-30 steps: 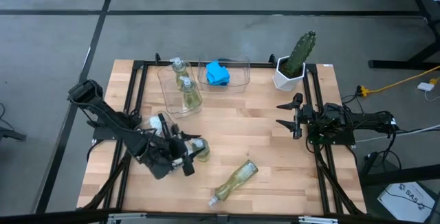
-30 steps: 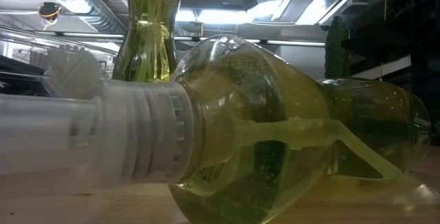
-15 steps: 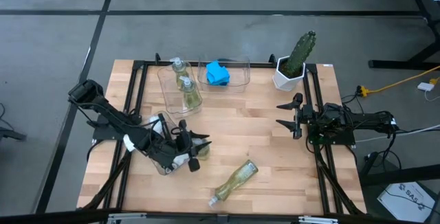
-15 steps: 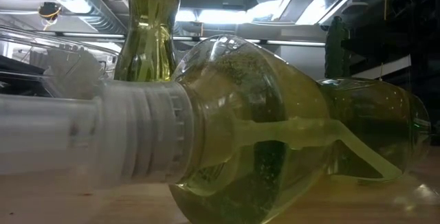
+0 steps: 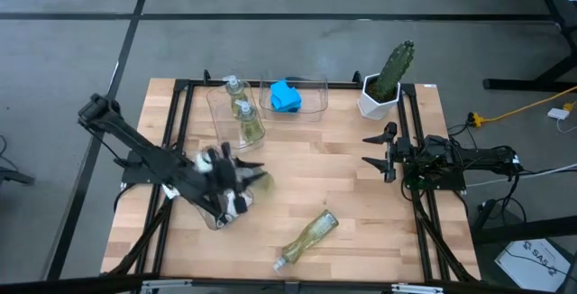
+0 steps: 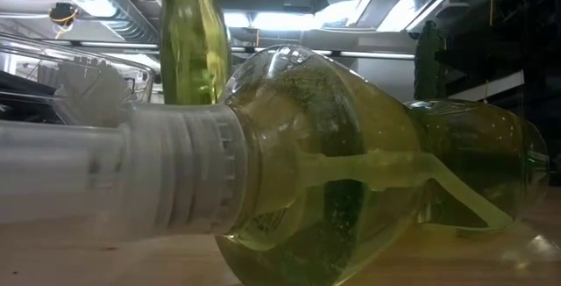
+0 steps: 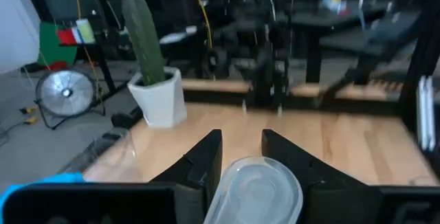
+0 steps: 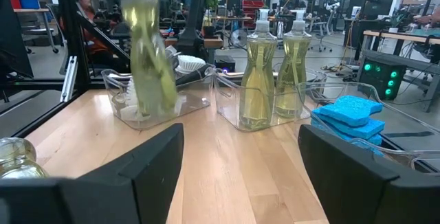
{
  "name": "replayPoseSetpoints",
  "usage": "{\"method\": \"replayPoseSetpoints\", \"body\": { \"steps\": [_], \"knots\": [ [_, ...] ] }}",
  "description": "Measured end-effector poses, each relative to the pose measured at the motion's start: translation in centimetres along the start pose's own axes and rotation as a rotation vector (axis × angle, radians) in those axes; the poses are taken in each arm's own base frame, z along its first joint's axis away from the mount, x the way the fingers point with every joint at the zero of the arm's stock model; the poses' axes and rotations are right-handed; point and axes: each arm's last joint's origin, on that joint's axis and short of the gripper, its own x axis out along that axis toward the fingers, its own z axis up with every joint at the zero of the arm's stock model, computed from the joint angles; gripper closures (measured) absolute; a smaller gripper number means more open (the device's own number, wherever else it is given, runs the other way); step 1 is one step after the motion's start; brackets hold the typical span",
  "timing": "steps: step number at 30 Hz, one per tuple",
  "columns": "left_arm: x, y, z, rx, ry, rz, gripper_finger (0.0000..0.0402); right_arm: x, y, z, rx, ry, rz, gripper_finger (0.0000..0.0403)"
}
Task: Pick & Place Kitchen Sink Supplies
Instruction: Put the yellow dishwashing liquid bottle into the top left transparent bin
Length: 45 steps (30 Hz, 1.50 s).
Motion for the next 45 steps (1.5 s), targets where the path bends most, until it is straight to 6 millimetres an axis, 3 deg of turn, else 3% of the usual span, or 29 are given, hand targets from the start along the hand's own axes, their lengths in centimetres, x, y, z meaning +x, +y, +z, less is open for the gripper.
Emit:
{"method": "replayPoseSetpoints", "body": {
  "steps": [8,13,18,23,29,34,45],
  "knots": [
    [-4.3,6.8,5.2,-0.103,-0.139,0.082,0.0312,0.0,0.0,0.0,0.000,0.000,0.000,0.0118],
    [-6.6,10.6,6.9,-0.114,-0.190,0.267,0.0312,0.0,0.0,0.0,0.000,0.000,0.000,0.0118],
    [-7.0,12.6,7.1,-0.054,-0.138,0.525,0.0312,0.0,0.0,0.0,0.000,0.000,0.000,0.0118],
    [-6.1,13.6,6.9,-0.012,-0.099,0.661,0.0312,0.0,0.0,0.0,0.000,0.000,0.000,0.0118],
    [-3.5,15.8,5.2,0.001,-0.064,0.769,0.0312,0.0,0.0,0.0,0.000,0.000,0.000,0.0118],
    [-1.6,18.1,2.1,-0.066,-0.036,0.787,0.0313,0.0,0.0,0.0,0.000,0.000,0.000,0.0118],
    [-0.4,19.7,-5.0,-0.150,0.067,0.851,0.0313,0.0,0.0,0.0,0.000,0.000,0.000,0.0118]
  ]
}}
